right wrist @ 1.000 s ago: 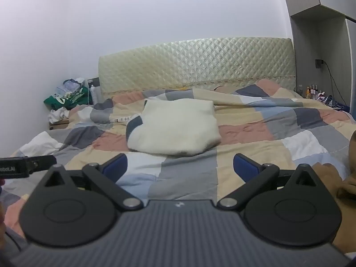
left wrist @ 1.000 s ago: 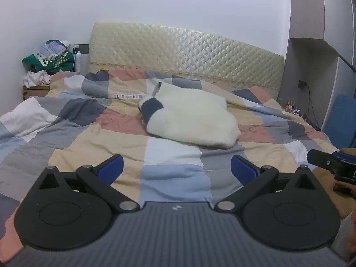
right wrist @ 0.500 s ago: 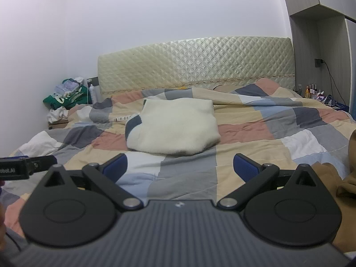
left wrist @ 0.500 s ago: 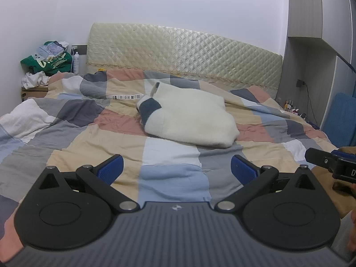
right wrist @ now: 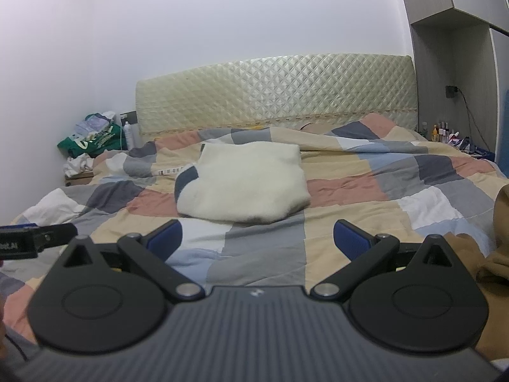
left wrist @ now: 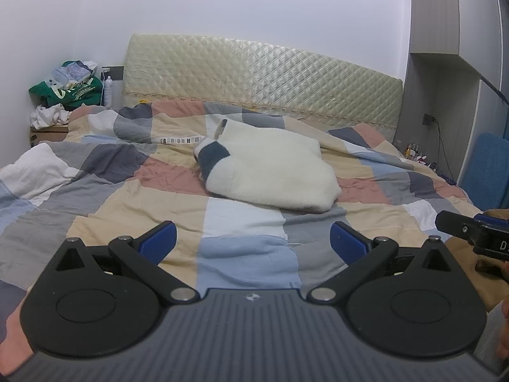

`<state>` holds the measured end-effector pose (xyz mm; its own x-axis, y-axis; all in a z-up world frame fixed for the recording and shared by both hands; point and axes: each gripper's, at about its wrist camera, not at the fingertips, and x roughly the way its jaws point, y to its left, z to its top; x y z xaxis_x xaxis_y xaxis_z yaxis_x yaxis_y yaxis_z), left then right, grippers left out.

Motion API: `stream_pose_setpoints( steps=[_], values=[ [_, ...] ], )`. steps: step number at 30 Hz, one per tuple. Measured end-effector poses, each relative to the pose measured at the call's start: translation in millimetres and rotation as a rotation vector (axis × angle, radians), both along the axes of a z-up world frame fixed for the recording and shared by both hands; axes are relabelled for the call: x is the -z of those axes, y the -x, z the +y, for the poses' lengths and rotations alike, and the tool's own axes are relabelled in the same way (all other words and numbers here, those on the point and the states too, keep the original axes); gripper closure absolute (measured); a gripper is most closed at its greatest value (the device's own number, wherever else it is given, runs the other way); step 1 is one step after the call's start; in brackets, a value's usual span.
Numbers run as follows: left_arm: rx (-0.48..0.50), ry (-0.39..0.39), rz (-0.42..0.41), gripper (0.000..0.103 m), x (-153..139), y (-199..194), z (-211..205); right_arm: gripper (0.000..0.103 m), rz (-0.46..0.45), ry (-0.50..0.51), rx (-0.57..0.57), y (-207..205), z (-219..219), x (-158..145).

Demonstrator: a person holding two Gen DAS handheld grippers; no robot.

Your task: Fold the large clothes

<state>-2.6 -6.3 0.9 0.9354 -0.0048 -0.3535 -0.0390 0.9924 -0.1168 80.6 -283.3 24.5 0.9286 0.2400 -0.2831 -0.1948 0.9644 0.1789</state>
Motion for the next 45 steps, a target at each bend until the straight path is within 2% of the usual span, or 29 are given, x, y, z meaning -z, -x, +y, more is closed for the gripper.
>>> stream_pose_setpoints(
  steps=[45],
  values=[
    [0.012, -0.014, 0.004, 0.0, 2.5, 1.0, -2.7, 0.0, 0.022, 0.008, 0.009, -0.5, 1.9, 0.8]
  ],
)
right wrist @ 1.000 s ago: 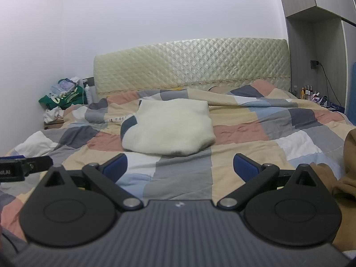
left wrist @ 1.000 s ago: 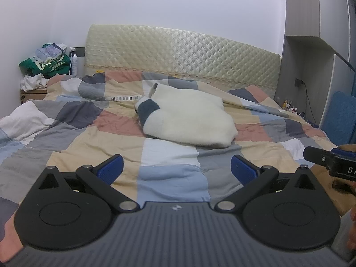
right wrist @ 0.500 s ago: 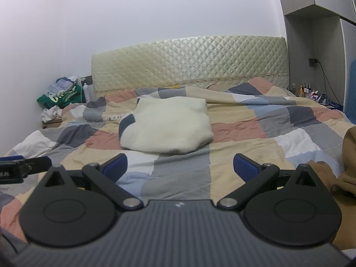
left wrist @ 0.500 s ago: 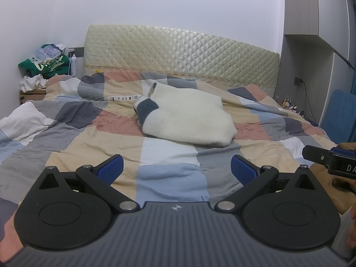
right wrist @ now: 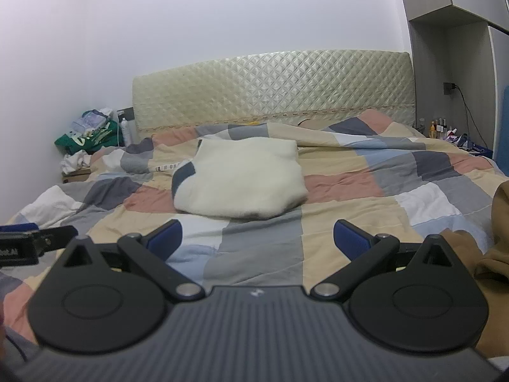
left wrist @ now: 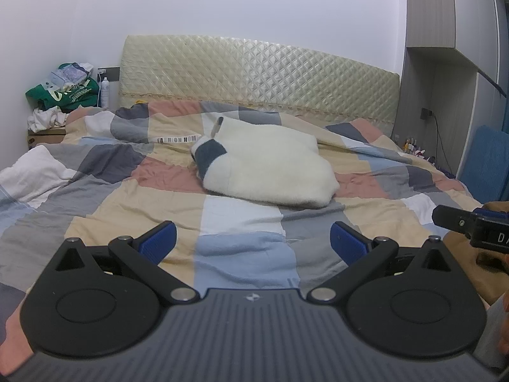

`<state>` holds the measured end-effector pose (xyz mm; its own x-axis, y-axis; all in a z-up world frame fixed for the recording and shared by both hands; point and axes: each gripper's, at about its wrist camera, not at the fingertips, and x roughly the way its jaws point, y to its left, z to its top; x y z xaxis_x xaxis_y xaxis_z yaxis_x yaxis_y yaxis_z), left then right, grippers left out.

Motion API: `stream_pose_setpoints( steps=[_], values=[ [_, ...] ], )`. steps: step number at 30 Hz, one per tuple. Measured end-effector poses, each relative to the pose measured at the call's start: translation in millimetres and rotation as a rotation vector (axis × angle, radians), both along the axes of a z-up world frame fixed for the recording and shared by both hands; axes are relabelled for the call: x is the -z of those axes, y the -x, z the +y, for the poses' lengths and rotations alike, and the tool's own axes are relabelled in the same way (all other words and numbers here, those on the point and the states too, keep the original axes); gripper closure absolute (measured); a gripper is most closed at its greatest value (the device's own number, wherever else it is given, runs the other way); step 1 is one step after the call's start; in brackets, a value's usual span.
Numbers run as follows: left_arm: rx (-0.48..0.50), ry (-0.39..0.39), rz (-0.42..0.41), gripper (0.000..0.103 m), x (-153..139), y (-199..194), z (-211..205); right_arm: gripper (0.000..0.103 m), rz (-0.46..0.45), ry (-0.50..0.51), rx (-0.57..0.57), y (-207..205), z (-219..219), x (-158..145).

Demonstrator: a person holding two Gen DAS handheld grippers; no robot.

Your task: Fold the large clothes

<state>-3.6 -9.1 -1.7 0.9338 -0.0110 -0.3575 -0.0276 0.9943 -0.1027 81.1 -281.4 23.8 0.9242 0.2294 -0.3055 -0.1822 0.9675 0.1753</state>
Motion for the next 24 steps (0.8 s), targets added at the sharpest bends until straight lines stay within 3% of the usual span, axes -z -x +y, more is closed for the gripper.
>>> stream_pose_setpoints(
  steps=[24],
  values=[
    [0.001, -0.026, 0.041, 0.0, 11.8, -21.3, -8.4, 0.0, 0.03, -0.031, -0.001, -6.9, -4.0, -0.2]
  ],
)
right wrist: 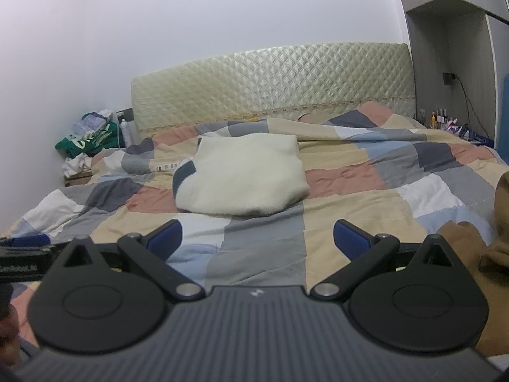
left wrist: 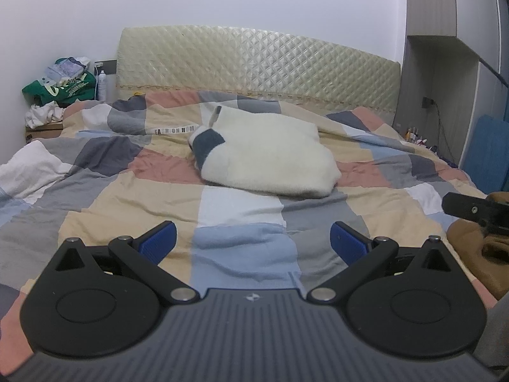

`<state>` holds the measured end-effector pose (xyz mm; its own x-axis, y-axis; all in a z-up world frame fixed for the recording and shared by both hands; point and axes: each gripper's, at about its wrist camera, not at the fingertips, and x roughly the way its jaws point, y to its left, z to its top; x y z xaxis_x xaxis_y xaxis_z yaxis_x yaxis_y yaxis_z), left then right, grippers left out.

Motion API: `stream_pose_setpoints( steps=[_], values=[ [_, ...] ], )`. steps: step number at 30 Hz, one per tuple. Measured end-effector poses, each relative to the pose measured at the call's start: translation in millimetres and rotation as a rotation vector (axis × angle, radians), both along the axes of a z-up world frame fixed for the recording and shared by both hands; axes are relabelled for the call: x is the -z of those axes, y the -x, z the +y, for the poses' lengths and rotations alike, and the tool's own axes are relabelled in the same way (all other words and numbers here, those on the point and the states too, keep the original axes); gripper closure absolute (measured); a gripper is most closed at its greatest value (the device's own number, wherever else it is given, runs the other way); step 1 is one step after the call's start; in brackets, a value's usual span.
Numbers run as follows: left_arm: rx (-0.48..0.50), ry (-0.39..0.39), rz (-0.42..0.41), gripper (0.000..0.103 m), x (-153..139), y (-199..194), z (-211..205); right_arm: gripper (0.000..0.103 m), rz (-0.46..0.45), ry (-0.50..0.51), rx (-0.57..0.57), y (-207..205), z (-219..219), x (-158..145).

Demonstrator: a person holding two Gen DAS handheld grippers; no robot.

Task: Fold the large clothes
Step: 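Reach both grippers to the cream blanket bundle and pinch its edges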

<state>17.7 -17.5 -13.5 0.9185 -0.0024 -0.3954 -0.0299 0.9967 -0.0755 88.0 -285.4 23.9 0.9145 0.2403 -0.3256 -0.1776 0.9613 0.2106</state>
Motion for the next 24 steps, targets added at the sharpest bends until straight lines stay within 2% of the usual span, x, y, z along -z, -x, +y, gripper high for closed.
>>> stream_pose_setpoints(
  steps=[6, 15, 21, 24],
  values=[
    [0.007, -0.017, 0.02, 0.0, 1.9, -25.7, -5.8, 0.0, 0.035, -0.064, 0.016, -13.8, -6.7, -1.7],
    [0.019, -0.024, 0.09, 0.0, 5.2, -97.9, -14.1, 0.0, 0.087, -0.127, 0.014, -58.1, -21.7, -5.7],
    [0.006, 0.009, 0.132, 0.0, 8.8, -157.2, -10.5, 0.0, 0.161, -0.193, -0.001, -105.6, -31.9, -9.9],
    [-0.011, 0.05, 0.165, 0.0, 17.2, -192.3, -0.4, 0.0, 0.196, -0.215, -0.008, -133.8, -33.7, -10.5]
  ],
)
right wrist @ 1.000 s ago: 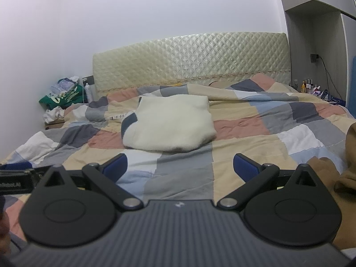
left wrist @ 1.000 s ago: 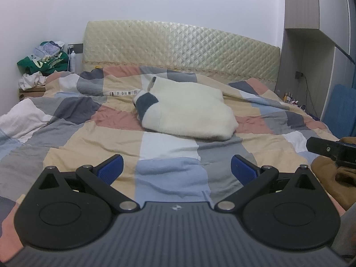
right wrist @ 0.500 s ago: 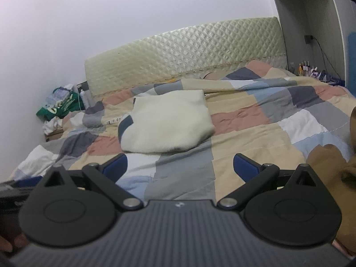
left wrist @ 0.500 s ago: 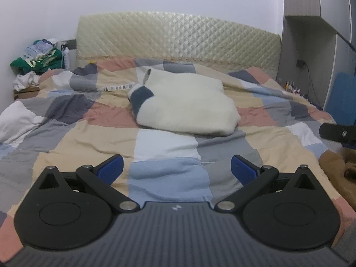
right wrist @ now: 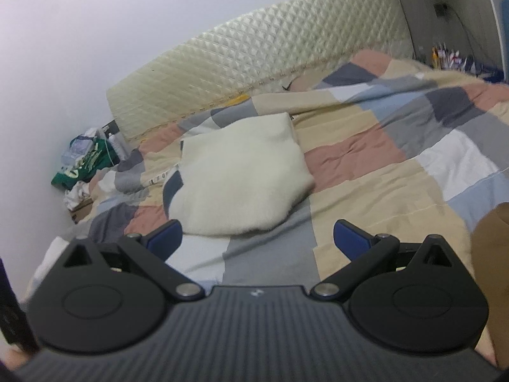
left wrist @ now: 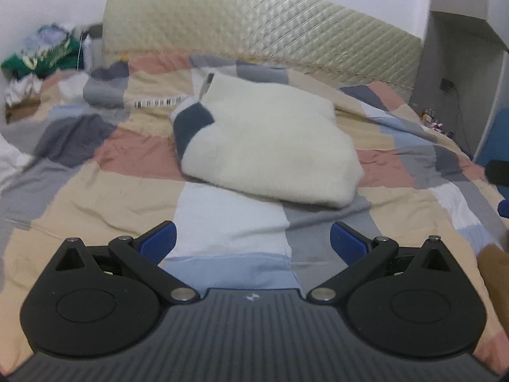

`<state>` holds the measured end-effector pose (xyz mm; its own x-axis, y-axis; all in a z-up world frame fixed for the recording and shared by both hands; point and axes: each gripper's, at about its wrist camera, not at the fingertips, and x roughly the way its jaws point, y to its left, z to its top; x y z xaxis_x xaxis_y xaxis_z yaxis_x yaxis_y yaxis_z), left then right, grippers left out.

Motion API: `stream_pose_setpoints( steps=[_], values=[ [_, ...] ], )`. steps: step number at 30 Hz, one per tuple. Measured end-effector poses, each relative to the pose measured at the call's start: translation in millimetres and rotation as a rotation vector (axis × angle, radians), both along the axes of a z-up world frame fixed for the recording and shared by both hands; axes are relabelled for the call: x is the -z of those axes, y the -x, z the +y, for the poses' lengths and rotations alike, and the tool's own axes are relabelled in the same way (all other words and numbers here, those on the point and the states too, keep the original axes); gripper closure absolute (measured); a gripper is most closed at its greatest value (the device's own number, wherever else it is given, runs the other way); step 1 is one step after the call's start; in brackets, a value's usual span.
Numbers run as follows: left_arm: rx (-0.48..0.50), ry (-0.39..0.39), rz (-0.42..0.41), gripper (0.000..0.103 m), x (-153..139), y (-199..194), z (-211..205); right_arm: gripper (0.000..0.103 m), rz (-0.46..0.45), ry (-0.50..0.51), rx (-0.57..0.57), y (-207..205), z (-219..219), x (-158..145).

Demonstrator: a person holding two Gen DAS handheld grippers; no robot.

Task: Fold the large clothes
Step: 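Reach both grippers to the cream blanket bundle and pinch its edges, then lift the blanket edges with both grippers, pulling the bundle up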

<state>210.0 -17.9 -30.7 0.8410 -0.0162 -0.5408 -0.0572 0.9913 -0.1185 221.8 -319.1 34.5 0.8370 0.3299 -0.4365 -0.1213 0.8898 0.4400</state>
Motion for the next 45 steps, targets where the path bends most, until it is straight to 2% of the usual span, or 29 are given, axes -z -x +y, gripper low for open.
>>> stream_pose_setpoints(
  steps=[4, 9, 13, 16, 19, 21, 24, 26, 29, 31, 32, 33, 34, 38, 41, 45],
  values=[
    [-0.031, 0.033, 0.043, 0.0, 17.7, -46.5, 14.9, 0.0, 0.048, -0.064, 0.012, -45.2, 1.2, 6.1],
    [-0.056, 0.118, 0.091, 0.0, 48.7, -95.6, 41.4, 0.0, 0.125, -0.184, 0.003, -103.7, 7.2, 36.5],
    [-0.063, 0.243, 0.103, 0.0, 75.3, -138.2, 66.2, 0.001, 0.213, -0.294, 0.012, -147.7, 9.8, 76.0],
    [-0.069, 0.327, 0.093, 0.0, 94.9, -168.6, 83.0, 0.001, 0.228, -0.355, -0.004, -171.2, 13.7, 100.5],
    [-0.083, 0.407, 0.071, 0.0, 112.1, -194.8, 101.0, 0.009, 0.253, -0.383, -0.016, -191.4, 19.1, 123.4],
    [-0.077, 0.449, 0.053, 0.001, 119.2, -210.1, 109.3, 0.022, 0.258, -0.377, -0.024, -202.4, 21.4, 135.3],
    [-0.062, 0.511, 0.034, 0.002, 124.6, -230.7, 119.0, 0.031, 0.261, -0.419, -0.017, -218.0, 18.6, 149.8],
    [-0.053, 0.54, 0.04, 0.01, 127.0, -245.2, 121.5, 0.04, 0.262, -0.441, -0.017, -226.0, 19.5, 156.0],
    [-0.055, 0.548, 0.077, 0.032, 128.5, -260.9, 120.8, 0.055, 0.254, -0.416, -0.062, -234.1, 26.8, 160.8],
    [-0.074, 0.518, 0.074, 0.059, 122.0, -258.4, 118.7, 0.068, 0.212, -0.37, -0.09, -231.3, 30.7, 158.7],
    [-0.078, 0.507, 0.071, 0.067, 117.2, -256.1, 118.9, 0.075, 0.2, -0.352, -0.095, -232.1, 31.9, 157.9],
    [-0.079, 0.502, 0.067, 0.079, 111.3, -253.2, 119.9, 0.08, 0.186, -0.342, -0.1, -232.2, 32.6, 154.7],
    [-0.082, 0.507, 0.06, 0.085, 104.6, -249.0, 121.7, 0.08, 0.163, -0.342, -0.109, -231.2, 33.1, 149.5],
    [-0.068, 0.49, -0.025, 0.09, 60.5, -216.4, 126.4, 0.083, 0.072, -0.299, -0.15, -216.1, 33.5, 121.1],
    [-0.052, 0.479, -0.067, 0.091, 26.0, -189.6, 126.4, 0.084, 0.006, -0.308, -0.182, -196.1, 30.1, 104.2],
    [-0.05, 0.482, -0.129, 0.092, -14.3, -136.1, 125.3, 0.084, -0.065, -0.268, -0.237, -162.1, 29.9, 77.8]
  ],
)
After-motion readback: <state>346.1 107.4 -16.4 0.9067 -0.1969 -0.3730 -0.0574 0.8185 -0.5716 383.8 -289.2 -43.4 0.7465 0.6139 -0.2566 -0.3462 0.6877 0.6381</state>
